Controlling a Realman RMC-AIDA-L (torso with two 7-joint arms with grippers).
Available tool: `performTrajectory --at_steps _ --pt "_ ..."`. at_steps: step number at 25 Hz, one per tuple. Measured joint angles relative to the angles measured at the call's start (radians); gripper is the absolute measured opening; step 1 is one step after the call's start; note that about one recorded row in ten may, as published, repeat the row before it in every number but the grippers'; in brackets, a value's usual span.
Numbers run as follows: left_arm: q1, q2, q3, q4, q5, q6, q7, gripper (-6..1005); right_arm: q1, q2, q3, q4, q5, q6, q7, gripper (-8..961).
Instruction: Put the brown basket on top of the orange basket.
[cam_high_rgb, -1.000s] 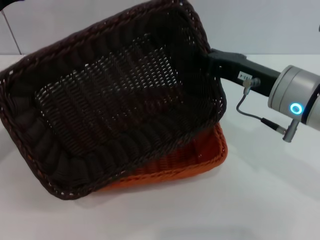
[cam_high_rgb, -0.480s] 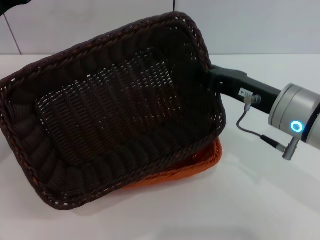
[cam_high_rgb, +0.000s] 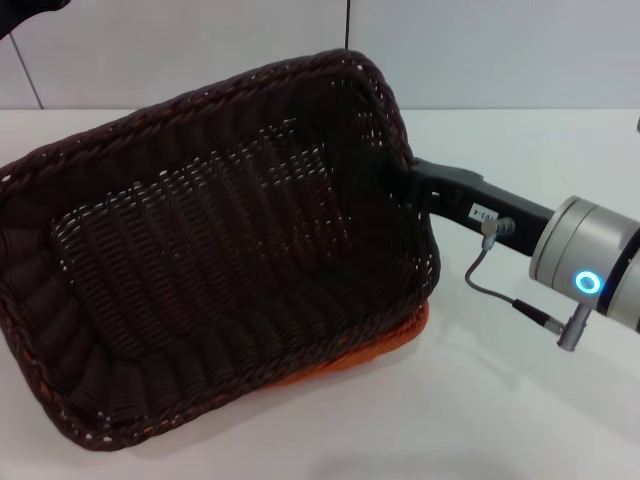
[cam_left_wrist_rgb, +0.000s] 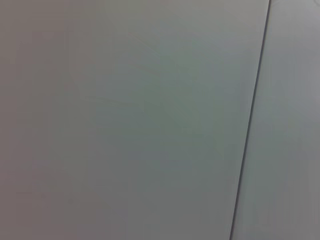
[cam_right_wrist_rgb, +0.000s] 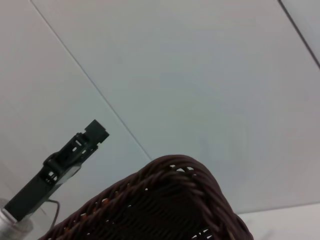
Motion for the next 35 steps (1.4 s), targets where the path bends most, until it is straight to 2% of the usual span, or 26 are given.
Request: performTrajectory --at_steps 8,12,21,28,30,35 --pt "-0.004 0.006 0.0 -0.008 0.001 -0.004 0.0 780 -0.022 -0.001 -0.033 0.007 0.021 -0.003 0.0 182" --pt "-0.006 0.018 -0.003 -0.008 0.001 -0.011 0.001 780 -0.044 -0.003 -0.042 -0.001 0.021 -0.006 -0.002 182" --pt "-0.011 0.026 -0.009 -0.007 0.001 -0.017 0.001 779 -0.064 -0.007 0.007 0.019 0.025 -0.129 -0.001 183" --pt "-0.018 0.026 -0.009 -0.007 0.0 -0.019 0.001 779 -0.068 -0.009 0.032 0.014 0.025 -0.147 -0.005 387" --pt "-0.019 0.025 -0.009 -0.006 -0.002 -0.02 0.001 779 -0.064 -0.009 0.039 0.019 0.023 -0.149 -0.005 501" --pt "-0.018 0.019 -0.009 -0.002 -0.006 -0.019 0.001 779 -0.059 -0.01 0.08 0.022 0.023 -0.153 -0.027 501"
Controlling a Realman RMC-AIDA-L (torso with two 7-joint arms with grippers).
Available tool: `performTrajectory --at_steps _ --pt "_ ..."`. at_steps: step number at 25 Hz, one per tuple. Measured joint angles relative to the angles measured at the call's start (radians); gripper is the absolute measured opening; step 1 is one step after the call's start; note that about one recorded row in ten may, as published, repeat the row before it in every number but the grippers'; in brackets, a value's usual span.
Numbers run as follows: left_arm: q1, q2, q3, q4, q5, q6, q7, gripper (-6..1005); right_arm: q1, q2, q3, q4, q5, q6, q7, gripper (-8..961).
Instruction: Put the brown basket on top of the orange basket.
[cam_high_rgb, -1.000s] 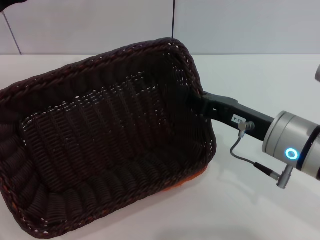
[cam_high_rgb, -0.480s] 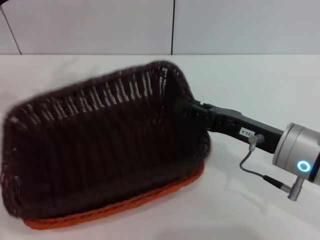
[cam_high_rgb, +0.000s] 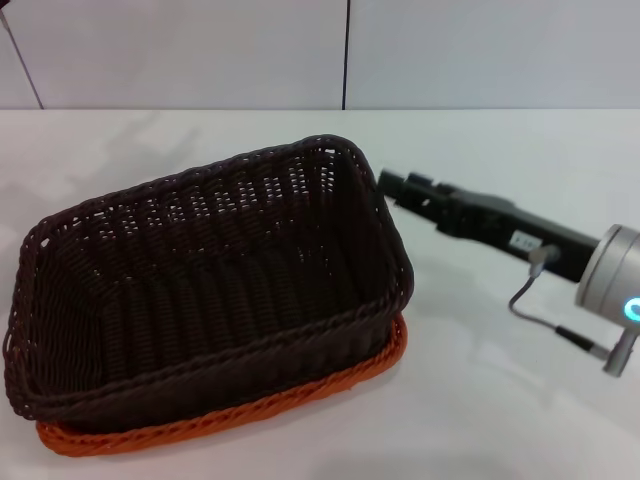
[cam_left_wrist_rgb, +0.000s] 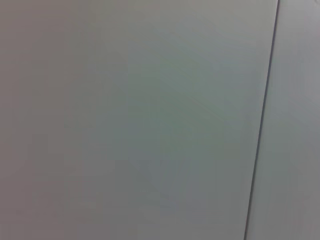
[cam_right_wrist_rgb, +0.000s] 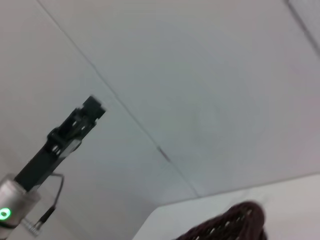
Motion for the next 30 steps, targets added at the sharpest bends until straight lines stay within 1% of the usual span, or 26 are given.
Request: performTrajectory --at_steps 4,5,6,7,8,10,14,15,16,17,18,21,22,23,24,25,26,27,30 --pt "0.014 -0.014 -0.001 0.014 -0.018 0.026 0.001 778 0.015 0.0 0.073 -0.009 0.008 -0.007 -0.055 501" --pt "0.021 -0.02 -0.001 0.02 -0.036 0.046 0.008 778 0.022 0.0 0.098 -0.009 0.02 -0.016 -0.08 501" --pt "0.028 -0.025 -0.001 0.023 -0.057 0.063 0.021 778 0.04 -0.001 0.158 0.0 0.07 -0.037 -0.144 501" --pt "0.036 -0.032 -0.001 0.024 -0.083 0.083 0.039 778 0.04 -0.001 0.158 0.0 0.07 -0.037 -0.144 501" --pt "0.05 -0.04 -0.001 0.024 -0.13 0.121 0.078 778 0.048 -0.002 0.185 0.011 0.108 -0.053 -0.19 501" --pt "0.069 -0.046 0.005 0.012 -0.189 0.159 0.117 778 0.068 -0.002 0.251 0.043 0.188 -0.084 -0.322 501" --pt "0.099 -0.048 0.011 -0.032 -0.277 0.216 0.149 778 0.129 -0.003 0.394 0.145 0.295 -0.171 -0.592 500" --pt "0.111 -0.048 0.012 -0.059 -0.309 0.241 0.169 778 0.155 -0.003 0.446 0.19 0.322 -0.204 -0.672 500" --pt "0.119 -0.048 0.012 -0.08 -0.334 0.262 0.19 778 0.205 -0.003 0.534 0.297 0.382 -0.262 -0.815 500" --pt "0.119 -0.048 0.012 -0.08 -0.334 0.262 0.19 778 0.205 -0.003 0.534 0.297 0.382 -0.262 -0.815 500" --pt "0.14 -0.05 0.012 -0.15 -0.401 0.336 0.279 778 0.241 -0.003 0.586 0.377 0.428 -0.304 -0.9 500" --pt "0.161 -0.051 0.008 -0.242 -0.478 0.417 0.386 778 0.329 -0.005 0.719 0.579 0.525 -0.411 -1.127 500" --pt "0.161 -0.051 0.008 -0.242 -0.478 0.417 0.386 778 0.352 -0.006 0.755 0.632 0.543 -0.44 -1.191 500" --pt "0.178 -0.052 0.004 -0.308 -0.526 0.465 0.455 777 0.371 -0.006 0.786 0.682 0.559 -0.465 -1.252 500" --pt "0.184 -0.052 0.004 -0.339 -0.547 0.485 0.486 777 0.393 -0.007 0.819 0.737 0.58 -0.492 -1.333 500" --pt "0.187 -0.052 0.003 -0.357 -0.559 0.497 0.504 777 0.407 -0.006 0.841 0.773 0.597 -0.509 -1.39 500" --pt "0.195 -0.052 0.003 -0.412 -0.584 0.533 0.557 777 0.417 -0.006 0.852 0.808 0.62 -0.519 -1.443 500" --pt "0.195 -0.052 0.003 -0.412 -0.584 0.533 0.557 777 0.428 -0.006 0.861 0.847 0.655 -0.531 -1.502 500" --pt "0.201 -0.053 0.002 -0.475 -0.591 0.573 0.617 777 0.45 -0.006 0.865 0.933 0.748 -0.553 -1.612 500"
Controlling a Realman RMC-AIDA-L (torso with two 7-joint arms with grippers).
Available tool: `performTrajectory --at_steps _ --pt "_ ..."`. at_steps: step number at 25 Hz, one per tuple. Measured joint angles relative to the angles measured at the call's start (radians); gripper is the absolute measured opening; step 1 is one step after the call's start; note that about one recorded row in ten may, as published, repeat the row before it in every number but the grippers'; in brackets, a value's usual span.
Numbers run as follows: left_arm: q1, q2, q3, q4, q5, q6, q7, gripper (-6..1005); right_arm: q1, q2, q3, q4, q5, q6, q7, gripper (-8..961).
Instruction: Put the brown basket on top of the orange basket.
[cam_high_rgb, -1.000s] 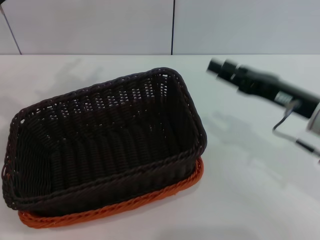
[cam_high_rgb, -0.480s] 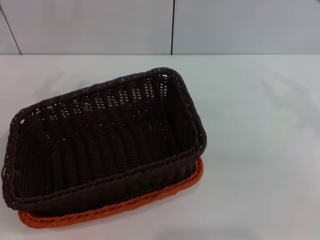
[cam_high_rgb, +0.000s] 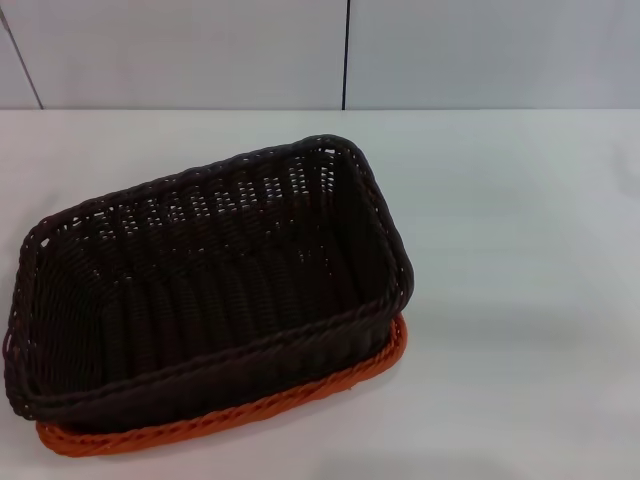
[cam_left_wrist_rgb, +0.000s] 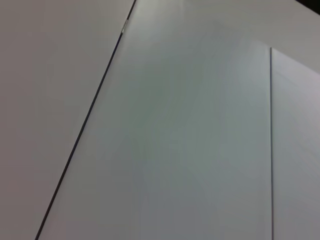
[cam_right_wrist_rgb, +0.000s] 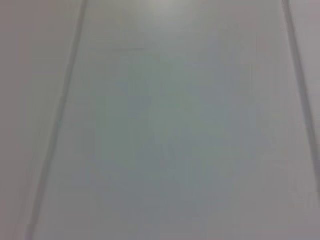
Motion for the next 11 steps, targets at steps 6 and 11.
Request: performTrajectory --at_steps 6,11 --pt "0.005 -0.002 -0.001 -0.085 -0.018 0.045 0.068 777 0.042 -0.001 0.003 0.081 0.12 -0.018 -0.07 500" --pt "0.014 -0.002 -0.002 -0.113 -0.06 0.083 0.071 777 0.072 -0.002 0.004 0.112 0.151 -0.023 -0.071 501"
